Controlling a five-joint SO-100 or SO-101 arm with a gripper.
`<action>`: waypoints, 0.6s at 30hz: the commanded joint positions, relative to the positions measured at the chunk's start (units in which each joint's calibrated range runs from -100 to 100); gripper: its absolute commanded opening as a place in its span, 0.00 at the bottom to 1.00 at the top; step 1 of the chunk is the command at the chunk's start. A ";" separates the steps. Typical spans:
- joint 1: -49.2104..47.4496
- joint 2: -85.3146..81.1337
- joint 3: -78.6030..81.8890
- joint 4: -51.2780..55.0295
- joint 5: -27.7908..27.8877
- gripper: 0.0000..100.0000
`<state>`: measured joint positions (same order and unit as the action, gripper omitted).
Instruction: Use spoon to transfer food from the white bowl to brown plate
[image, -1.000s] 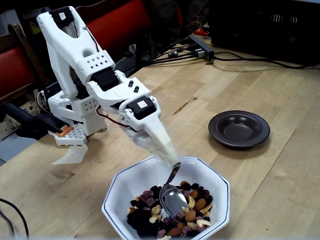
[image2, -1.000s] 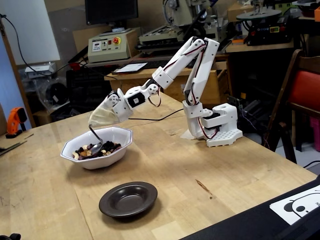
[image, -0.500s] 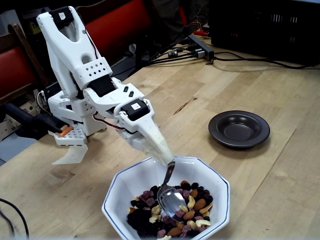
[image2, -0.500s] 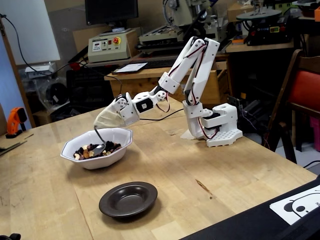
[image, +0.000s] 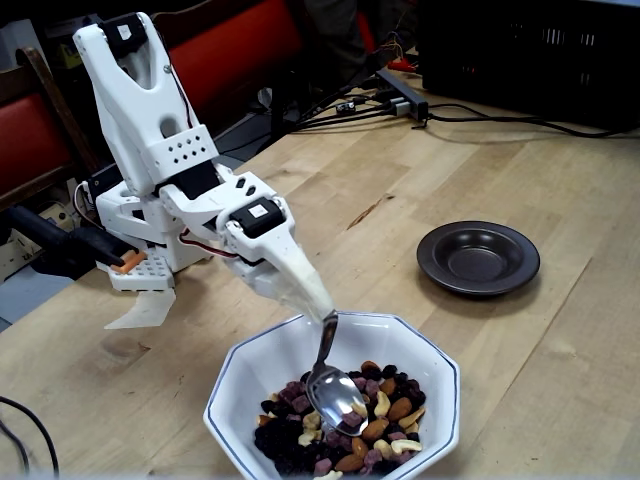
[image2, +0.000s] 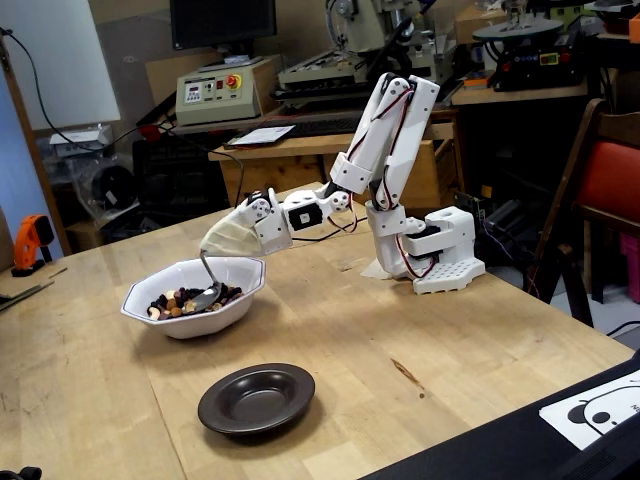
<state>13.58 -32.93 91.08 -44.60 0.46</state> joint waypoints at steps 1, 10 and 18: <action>-0.39 -1.00 0.87 -4.10 -0.05 0.03; -0.39 -1.00 2.90 -8.76 -0.05 0.03; -0.39 -1.00 2.11 -9.63 -0.05 0.03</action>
<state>13.58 -32.93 94.44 -52.87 0.42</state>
